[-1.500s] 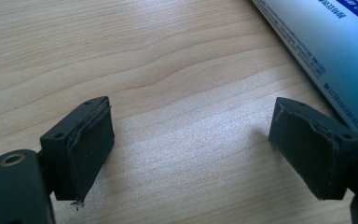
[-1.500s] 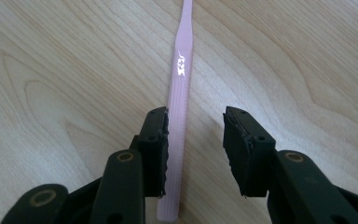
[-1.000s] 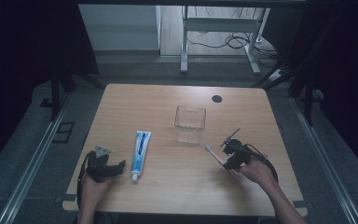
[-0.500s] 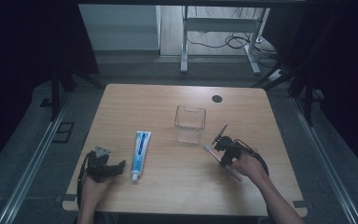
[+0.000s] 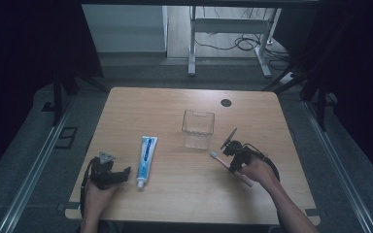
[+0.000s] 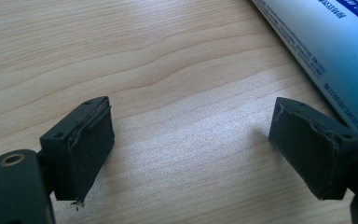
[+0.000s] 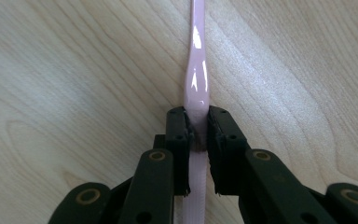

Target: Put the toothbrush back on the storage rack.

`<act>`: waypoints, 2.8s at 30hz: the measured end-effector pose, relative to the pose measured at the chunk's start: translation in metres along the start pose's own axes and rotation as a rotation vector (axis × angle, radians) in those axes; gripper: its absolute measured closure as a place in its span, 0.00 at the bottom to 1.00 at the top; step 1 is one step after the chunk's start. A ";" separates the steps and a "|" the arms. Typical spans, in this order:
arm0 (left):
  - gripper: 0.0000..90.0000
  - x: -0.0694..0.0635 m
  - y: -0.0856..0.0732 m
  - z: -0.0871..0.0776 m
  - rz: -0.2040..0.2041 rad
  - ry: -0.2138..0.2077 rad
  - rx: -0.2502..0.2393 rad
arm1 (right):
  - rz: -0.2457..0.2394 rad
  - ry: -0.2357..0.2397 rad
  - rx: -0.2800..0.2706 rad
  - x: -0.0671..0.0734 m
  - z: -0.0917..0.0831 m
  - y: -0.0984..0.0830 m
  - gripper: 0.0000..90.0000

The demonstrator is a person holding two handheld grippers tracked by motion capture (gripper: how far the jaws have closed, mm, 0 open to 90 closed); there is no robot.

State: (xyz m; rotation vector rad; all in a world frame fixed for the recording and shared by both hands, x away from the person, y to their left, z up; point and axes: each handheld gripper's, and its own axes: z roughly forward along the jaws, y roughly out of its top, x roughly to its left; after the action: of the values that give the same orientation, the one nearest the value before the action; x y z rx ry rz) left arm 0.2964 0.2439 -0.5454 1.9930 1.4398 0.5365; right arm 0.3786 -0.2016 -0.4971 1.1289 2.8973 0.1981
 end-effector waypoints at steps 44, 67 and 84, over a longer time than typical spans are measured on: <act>0.16 0.000 0.000 0.000 -0.002 0.000 -0.001 | -0.005 0.006 -0.440 -0.004 -0.084 -0.036 0.88; 0.16 0.000 0.000 0.000 -0.001 0.000 -0.004 | 0.020 -0.005 -0.582 -0.007 -0.095 -0.018 0.88; 0.15 0.000 0.000 0.000 0.002 0.000 -0.004 | 0.021 -0.014 -0.678 -0.010 -0.104 0.003 0.88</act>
State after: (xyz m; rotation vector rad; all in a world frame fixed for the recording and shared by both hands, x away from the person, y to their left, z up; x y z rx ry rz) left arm 0.2967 0.2440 -0.5455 1.9913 1.4364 0.5396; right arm 0.3803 -0.2174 -0.3935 1.0047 2.4632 1.0611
